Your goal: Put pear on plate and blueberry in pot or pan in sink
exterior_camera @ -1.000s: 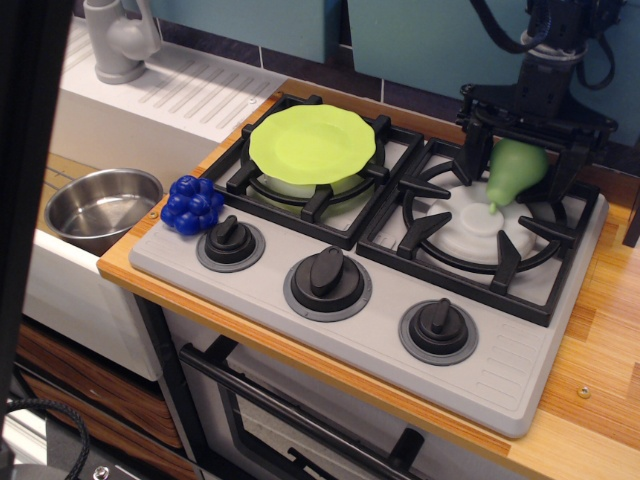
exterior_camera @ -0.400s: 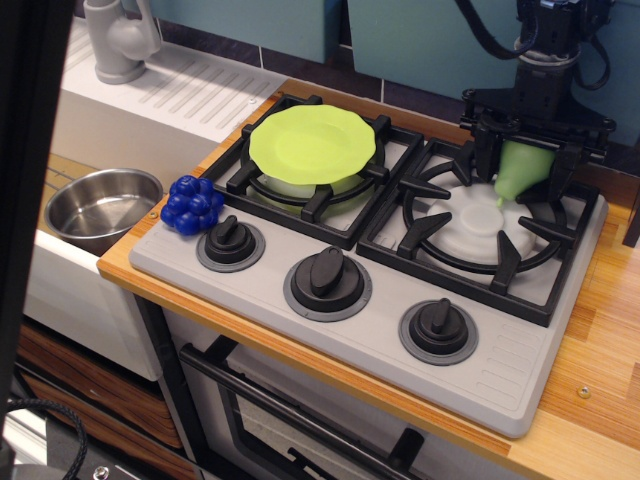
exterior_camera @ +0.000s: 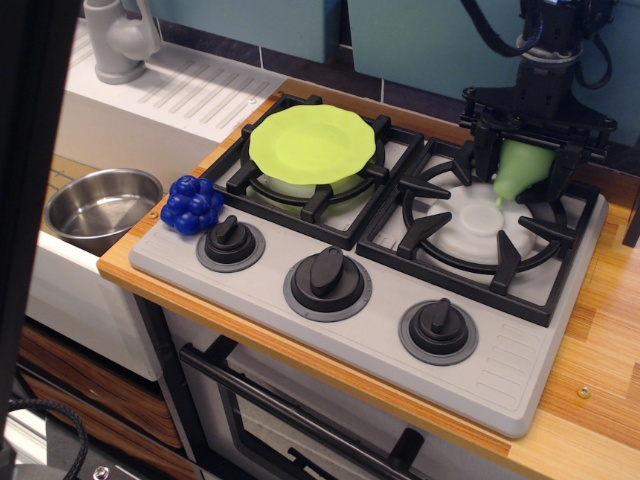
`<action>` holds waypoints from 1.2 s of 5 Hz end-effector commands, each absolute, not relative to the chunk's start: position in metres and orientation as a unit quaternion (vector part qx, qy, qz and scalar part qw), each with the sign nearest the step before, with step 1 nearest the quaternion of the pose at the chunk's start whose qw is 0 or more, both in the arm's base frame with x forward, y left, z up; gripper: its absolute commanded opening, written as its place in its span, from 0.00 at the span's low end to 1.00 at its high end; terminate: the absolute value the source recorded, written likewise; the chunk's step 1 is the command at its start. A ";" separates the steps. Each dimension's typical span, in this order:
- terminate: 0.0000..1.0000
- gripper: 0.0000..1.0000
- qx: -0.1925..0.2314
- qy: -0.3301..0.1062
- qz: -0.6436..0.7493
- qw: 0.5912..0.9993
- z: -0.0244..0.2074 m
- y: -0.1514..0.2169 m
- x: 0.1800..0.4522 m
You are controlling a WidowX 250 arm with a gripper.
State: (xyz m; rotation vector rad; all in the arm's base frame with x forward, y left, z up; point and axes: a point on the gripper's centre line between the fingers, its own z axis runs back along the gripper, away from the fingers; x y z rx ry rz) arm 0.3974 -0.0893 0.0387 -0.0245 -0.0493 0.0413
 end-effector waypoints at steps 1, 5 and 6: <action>0.00 0.00 -0.010 -0.031 0.018 0.999 0.092 -0.090 0.394; 0.00 0.00 -0.019 -0.022 -0.017 0.999 0.110 -0.062 0.388; 0.00 0.00 -0.017 -0.028 -0.044 0.998 0.110 -0.033 0.399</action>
